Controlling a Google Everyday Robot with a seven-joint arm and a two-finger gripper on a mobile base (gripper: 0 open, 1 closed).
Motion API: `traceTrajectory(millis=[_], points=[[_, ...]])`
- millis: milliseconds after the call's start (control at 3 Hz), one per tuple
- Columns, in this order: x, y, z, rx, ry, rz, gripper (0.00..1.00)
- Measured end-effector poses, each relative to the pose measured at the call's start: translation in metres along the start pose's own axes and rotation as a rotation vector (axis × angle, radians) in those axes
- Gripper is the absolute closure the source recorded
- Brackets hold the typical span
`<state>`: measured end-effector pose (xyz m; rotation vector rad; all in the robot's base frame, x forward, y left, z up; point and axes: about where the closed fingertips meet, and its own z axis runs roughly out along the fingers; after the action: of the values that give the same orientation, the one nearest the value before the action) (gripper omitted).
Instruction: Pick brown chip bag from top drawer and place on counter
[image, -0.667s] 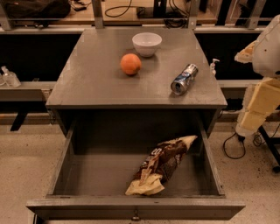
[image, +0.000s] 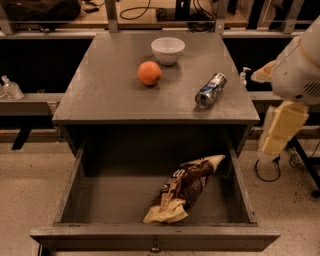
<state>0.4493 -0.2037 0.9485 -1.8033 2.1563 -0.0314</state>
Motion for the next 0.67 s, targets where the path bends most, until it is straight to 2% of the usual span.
traceTrajectory(millis=[333,667], points=[[-0.007,0.019,0.067,-0.051,-0.105,-0.122,0.00],[-0.004,0.017,0.086,-0.013,-0.118,-0.192,0.00]])
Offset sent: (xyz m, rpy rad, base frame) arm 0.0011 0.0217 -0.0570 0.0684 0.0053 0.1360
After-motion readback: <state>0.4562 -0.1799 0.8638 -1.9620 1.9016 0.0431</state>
